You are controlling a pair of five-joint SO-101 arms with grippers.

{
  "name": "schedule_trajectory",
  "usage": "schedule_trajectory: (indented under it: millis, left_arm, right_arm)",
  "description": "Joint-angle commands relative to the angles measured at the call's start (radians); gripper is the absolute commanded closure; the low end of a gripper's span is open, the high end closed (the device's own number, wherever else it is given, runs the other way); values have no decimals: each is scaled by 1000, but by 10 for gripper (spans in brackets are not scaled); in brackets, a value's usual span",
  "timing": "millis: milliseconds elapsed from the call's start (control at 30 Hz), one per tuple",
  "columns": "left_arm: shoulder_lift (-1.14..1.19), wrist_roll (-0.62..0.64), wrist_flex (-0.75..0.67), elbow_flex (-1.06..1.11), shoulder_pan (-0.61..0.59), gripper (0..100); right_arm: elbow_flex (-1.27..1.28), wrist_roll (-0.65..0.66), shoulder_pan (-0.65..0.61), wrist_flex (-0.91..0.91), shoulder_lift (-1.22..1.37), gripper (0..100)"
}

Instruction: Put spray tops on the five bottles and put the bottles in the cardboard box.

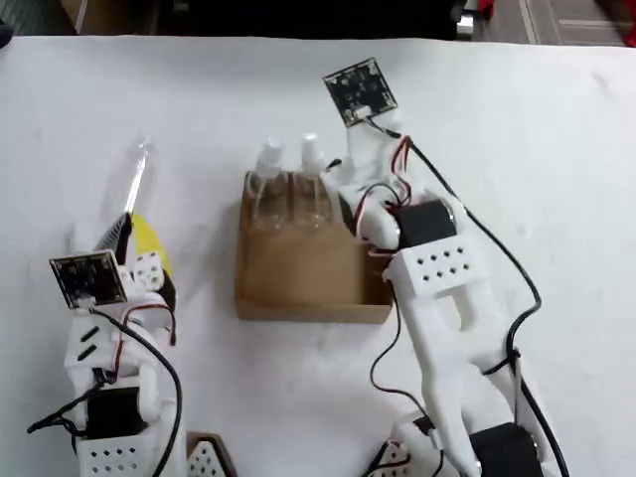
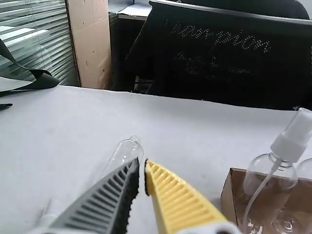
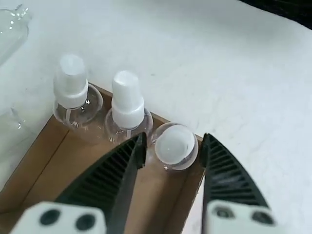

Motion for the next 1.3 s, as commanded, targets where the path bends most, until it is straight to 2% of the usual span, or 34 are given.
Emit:
schedule_trajectory:
  millis: [0, 567, 800, 867, 1000, 1267]
  left_arm:
    - [-15, -9, -32, -2, 15, 973]
    - [-15, -9, -32, 0, 15, 973]
    - [-15, -9, -32, 0, 15, 973]
    - [-15, -9, -32, 0, 15, 973]
    - [-15, -9, -32, 0, 15, 973]
    - [-15, -9, -32, 2, 15, 973]
  right_arm:
    - [-18, 3, 12, -19, -2, 854]
    - [-23, 5, 13, -19, 70, 857]
    - [-23, -2, 53, -54, 74, 858]
    - [-23, -3, 64, -62, 81, 879]
    - [-23, -3, 65, -64, 76, 983]
    - [-35, -3, 64, -82, 70, 965]
